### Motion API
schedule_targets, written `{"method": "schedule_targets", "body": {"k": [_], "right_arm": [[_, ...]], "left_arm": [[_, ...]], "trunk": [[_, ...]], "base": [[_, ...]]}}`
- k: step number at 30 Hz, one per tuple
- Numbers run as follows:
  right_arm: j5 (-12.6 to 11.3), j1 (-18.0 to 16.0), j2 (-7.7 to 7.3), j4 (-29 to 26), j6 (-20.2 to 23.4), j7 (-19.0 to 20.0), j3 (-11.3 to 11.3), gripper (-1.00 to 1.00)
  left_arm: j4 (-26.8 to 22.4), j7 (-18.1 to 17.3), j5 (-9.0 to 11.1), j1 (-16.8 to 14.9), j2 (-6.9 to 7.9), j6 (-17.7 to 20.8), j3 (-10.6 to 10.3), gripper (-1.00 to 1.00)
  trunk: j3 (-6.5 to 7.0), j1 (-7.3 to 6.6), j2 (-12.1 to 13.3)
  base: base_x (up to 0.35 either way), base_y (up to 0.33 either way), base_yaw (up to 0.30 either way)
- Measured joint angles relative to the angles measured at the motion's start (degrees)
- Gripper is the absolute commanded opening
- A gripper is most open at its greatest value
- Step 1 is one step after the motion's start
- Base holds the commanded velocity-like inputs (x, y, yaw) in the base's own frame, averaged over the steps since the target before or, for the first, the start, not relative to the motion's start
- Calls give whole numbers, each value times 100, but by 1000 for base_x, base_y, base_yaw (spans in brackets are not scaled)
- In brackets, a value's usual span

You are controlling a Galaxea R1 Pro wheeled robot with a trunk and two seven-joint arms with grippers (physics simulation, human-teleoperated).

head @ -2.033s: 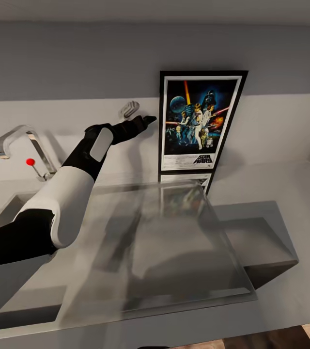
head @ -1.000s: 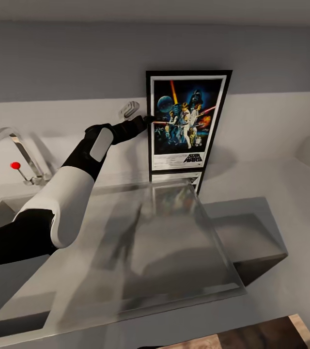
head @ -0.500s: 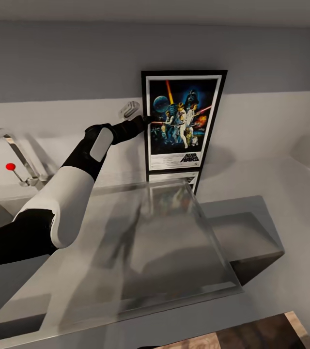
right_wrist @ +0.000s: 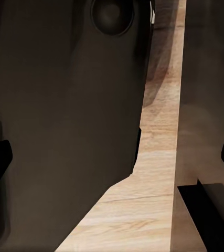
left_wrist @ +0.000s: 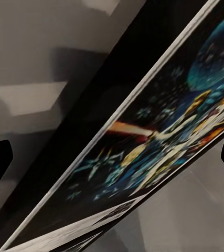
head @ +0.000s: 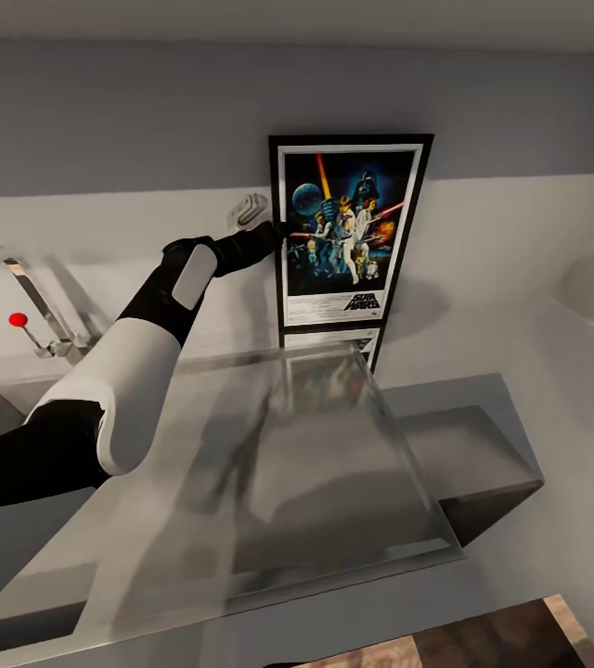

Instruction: Pick up the poster from the kitchen countertop and hang it on one of the wall nails in the kitchen.

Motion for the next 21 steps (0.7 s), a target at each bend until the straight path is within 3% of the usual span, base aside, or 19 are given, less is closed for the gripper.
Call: {"method": "schedule_targets", "body": {"k": [7, 21], "right_arm": [[0, 0, 0, 0, 0, 0, -4, 100], [0, 0, 0, 0, 0, 0, -5, 100]], "left_arm": [[1, -2, -3, 0, 0, 0, 2, 100], [-7, -3, -2, 0, 0, 1, 2, 100]], "trunk": [[11, 0, 0], [13, 0, 0]], "base": [[0, 0, -129], [0, 0, -12]]}}
